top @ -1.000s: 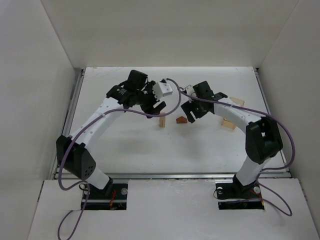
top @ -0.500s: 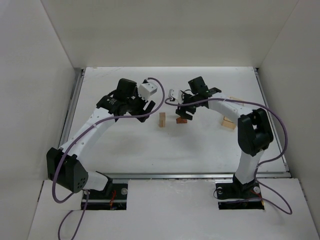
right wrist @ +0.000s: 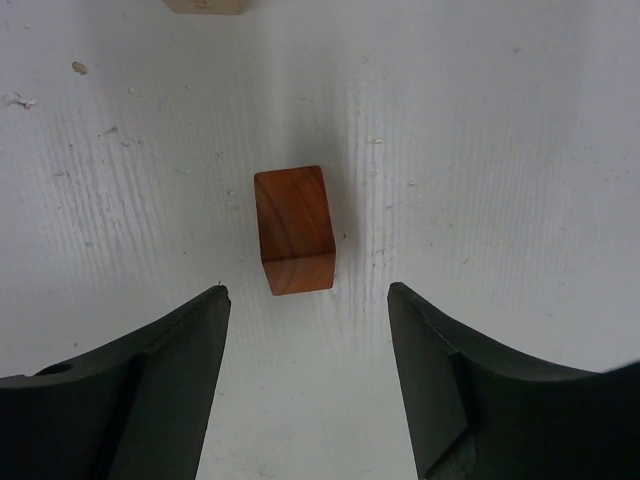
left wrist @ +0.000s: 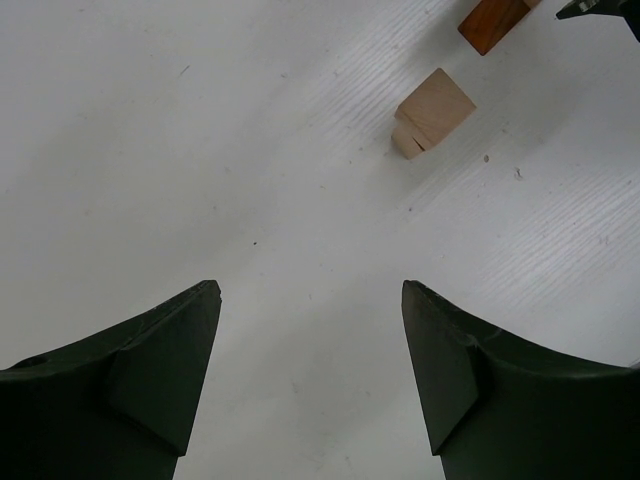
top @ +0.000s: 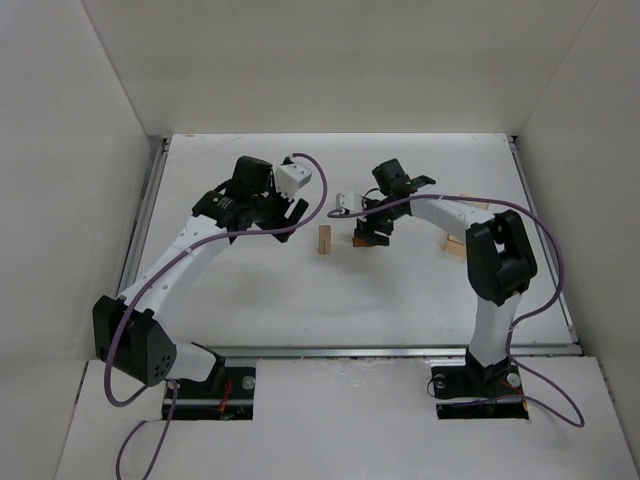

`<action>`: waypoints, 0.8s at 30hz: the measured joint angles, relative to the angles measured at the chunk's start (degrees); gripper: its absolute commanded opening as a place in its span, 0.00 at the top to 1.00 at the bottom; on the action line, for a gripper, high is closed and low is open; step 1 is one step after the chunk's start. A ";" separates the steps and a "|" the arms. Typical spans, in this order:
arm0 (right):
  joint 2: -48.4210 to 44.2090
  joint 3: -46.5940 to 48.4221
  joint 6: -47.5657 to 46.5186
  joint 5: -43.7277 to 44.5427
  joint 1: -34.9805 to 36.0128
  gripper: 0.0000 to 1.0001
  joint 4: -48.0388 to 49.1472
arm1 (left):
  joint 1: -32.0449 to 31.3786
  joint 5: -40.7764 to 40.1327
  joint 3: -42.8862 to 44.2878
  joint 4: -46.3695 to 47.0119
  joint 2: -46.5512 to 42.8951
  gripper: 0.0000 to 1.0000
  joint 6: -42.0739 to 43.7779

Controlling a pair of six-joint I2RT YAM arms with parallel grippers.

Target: Build the wood block tower

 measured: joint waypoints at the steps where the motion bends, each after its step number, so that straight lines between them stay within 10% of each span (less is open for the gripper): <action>1: 0.15 0.00 -0.07 0.17 0.09 0.30 0.00 | 0.02 0.00 0.02 0.00 0.00 0.29 -0.02; 24: 4.09 0.00 5.38 5.46 2.62 0.42 3.10 | 0.02 -1.25 0.22 1.07 0.00 0.29 -0.15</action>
